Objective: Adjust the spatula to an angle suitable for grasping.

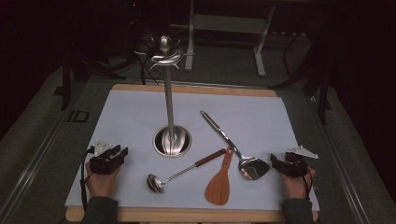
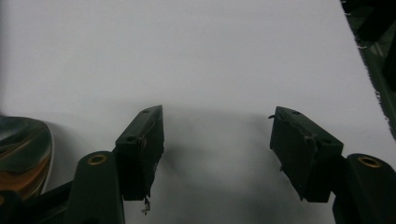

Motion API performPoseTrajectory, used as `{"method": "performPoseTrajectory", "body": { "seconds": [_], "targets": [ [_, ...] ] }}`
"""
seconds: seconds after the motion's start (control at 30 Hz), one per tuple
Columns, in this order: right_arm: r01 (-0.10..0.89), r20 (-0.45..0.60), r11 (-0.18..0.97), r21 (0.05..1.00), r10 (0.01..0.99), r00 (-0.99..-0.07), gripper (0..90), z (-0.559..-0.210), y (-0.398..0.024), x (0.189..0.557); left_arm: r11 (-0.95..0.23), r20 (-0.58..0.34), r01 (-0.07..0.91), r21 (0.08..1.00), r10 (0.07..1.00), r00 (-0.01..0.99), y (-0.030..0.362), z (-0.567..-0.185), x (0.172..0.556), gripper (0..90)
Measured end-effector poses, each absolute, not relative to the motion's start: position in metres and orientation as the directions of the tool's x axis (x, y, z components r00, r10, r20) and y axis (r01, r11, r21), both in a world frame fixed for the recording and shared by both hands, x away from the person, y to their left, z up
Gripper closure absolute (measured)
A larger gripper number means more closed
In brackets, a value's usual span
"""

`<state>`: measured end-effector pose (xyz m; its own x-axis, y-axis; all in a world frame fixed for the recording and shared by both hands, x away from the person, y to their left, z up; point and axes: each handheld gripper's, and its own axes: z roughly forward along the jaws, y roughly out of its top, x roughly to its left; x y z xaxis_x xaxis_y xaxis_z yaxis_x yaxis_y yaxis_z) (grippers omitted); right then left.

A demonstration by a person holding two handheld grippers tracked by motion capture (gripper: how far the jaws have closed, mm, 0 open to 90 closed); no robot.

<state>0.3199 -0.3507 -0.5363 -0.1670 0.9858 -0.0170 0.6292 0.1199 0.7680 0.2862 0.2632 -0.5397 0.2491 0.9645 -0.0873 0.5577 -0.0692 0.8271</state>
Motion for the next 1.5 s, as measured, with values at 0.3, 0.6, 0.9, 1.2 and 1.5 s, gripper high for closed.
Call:
{"method": "performPoseTrajectory", "body": {
  "seconds": [0.3, 0.6, 0.9, 1.2, 1.5],
  "targets": [
    [0.626, -0.015, 0.122, 0.770, 0.985, -0.174, 35.0, -0.536, -0.351, 0.320, -0.078, -0.079, 0.550, 0.831, 0.964, 0.255, 0.262, -0.540, 0.286, 62.0],
    [0.621, -0.006, 0.132, 0.773, 0.980, -0.200, 42.7, -0.535, -0.351, 0.319, -0.079, -0.074, 0.541, 0.838, 0.964, 0.256, 0.262, -0.540, 0.284, 61.7],
    [0.613, 0.045, 0.110, 0.782, 0.972, -0.233, 54.9, -0.529, -0.339, 0.316, -0.097, -0.063, 0.546, 0.832, 0.962, 0.266, 0.261, -0.540, 0.285, 60.8],
    [0.554, 0.026, 0.151, 0.818, 0.954, -0.299, 62.9, -0.497, -0.321, 0.318, -0.109, -0.050, 0.545, 0.831, 0.962, 0.268, 0.260, -0.540, 0.285, 60.0],
    [0.536, 0.010, 0.244, 0.808, 0.904, -0.427, 78.5, -0.466, -0.289, 0.335, -0.112, -0.048, 0.547, 0.830, 0.962, 0.269, 0.259, -0.540, 0.285, 59.8]
  ]
}}
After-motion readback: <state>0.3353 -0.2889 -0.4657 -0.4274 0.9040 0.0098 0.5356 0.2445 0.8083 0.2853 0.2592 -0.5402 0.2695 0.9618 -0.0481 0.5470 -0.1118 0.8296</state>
